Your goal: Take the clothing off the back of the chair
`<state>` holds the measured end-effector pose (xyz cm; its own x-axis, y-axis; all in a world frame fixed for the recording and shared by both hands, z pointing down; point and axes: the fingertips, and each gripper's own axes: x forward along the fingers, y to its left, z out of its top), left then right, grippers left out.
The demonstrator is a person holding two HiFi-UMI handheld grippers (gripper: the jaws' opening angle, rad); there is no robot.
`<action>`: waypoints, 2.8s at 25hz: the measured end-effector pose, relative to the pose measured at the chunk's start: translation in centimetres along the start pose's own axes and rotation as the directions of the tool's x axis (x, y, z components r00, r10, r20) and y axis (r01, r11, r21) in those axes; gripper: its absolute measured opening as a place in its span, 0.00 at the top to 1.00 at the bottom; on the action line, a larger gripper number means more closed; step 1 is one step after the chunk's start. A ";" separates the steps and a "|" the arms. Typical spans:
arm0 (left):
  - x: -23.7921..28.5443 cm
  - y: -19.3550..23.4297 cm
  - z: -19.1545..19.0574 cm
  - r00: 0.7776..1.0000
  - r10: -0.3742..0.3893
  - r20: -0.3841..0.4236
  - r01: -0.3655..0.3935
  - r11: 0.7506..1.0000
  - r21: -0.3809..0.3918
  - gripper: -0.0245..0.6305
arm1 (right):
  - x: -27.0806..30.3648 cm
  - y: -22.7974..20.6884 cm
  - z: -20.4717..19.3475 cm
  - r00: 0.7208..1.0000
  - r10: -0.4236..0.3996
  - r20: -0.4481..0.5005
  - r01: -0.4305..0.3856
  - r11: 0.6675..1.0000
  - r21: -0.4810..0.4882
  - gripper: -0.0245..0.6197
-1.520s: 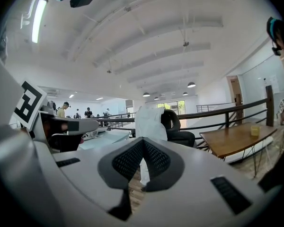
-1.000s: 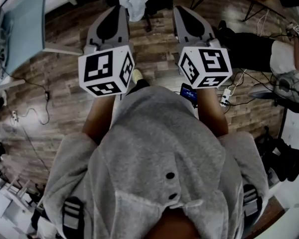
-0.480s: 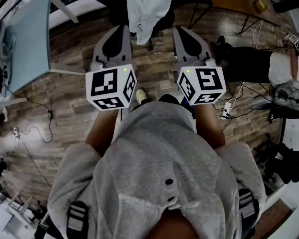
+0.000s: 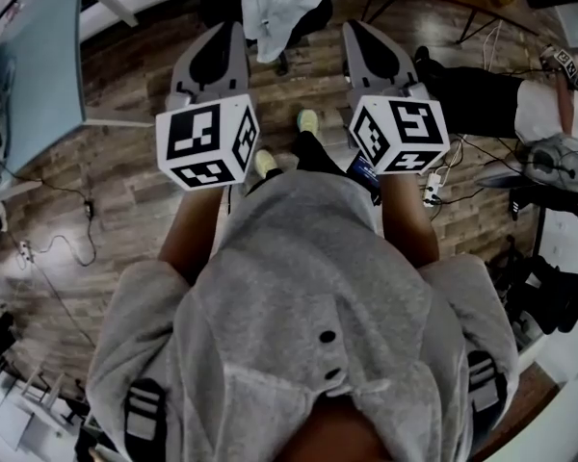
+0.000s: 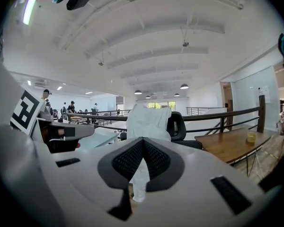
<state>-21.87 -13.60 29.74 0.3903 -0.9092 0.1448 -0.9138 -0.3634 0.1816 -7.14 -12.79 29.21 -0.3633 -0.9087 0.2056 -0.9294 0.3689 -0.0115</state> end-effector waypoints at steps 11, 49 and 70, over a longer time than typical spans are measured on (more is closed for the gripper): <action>2.1 -0.2 1.2 1.000 0.015 0.009 -0.016 1.000 0.008 0.95 | 1.6 -1.7 1.1 1.000 0.017 0.023 -0.017 1.000 0.010 0.95; 14.6 -5.6 1.5 0.935 0.355 -0.003 -0.355 0.934 0.037 0.49 | 10.9 -17.3 2.1 0.927 0.374 0.038 -0.376 0.926 0.039 0.95; 19.5 -2.4 0.4 0.914 0.401 -0.061 -0.394 0.914 0.100 0.12 | 13.5 -16.1 0.0 0.885 0.465 0.003 -0.465 0.884 0.039 0.95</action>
<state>-12.06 -30.55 31.71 -0.0026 -0.9643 0.2649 -0.9999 0.0058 0.0116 2.97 -30.97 32.19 -0.7541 -0.6333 0.1736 -0.6556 0.7412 -0.1441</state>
